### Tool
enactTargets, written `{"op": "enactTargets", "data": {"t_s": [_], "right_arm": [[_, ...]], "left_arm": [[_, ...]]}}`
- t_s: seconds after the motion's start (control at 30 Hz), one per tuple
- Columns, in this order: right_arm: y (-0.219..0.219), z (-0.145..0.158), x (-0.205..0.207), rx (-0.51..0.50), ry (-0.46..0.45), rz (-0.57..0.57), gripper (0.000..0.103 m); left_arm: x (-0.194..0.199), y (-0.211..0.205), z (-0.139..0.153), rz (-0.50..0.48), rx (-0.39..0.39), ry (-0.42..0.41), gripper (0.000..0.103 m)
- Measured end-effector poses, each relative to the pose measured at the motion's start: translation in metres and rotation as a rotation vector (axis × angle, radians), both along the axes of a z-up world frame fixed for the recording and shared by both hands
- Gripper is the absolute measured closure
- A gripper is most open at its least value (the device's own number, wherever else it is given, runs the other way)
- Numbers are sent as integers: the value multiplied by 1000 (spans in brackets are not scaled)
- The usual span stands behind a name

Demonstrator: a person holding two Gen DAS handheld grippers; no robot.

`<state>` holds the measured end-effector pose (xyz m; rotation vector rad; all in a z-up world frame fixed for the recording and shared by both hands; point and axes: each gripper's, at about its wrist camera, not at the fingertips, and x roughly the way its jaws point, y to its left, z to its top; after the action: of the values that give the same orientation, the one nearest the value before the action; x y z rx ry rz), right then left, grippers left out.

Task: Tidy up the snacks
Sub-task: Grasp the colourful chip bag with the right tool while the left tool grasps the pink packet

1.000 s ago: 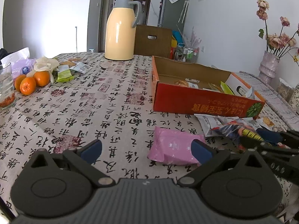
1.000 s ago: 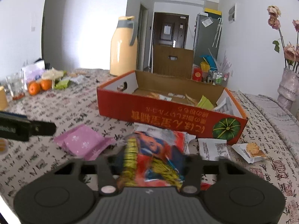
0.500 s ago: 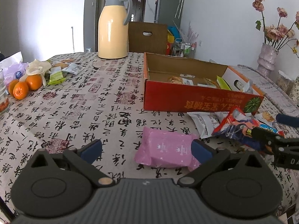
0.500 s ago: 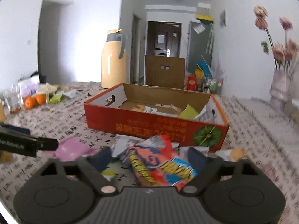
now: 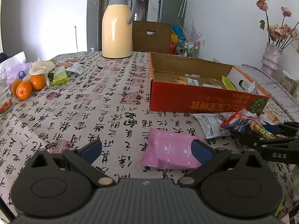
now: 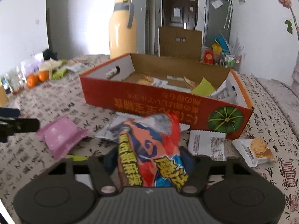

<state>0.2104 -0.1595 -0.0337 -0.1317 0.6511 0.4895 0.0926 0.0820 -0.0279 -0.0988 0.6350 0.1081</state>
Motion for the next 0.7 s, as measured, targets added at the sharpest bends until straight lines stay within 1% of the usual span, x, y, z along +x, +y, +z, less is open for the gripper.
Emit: {"op": "enactTargets", "data": {"t_s": [0.1,0.17,0.33,0.43,0.63,0.7], "right_arm": [[-4,4,-9,25,-38,-11,47],[-8,7,-16,45,-60,-23,53],[-19,17,-28,97,-127,-67,54],[-24,20,-33,108,-162,-98,54],[-41,21,-36,144,-187,-143,54],[-48,19,-34,155,-185,-162,54]], "left_arm": [[5,-2,-1,-9,-2,10,0],[9,-5,-3,-22,-8,21,0],[22,-16,-7,-61,-13,62,0],[32,-24,-10,-76,-9,94,0],[47,-34,-16,-54,-12,144,0],[50,-39,-19,-52,4,158,0]]}}
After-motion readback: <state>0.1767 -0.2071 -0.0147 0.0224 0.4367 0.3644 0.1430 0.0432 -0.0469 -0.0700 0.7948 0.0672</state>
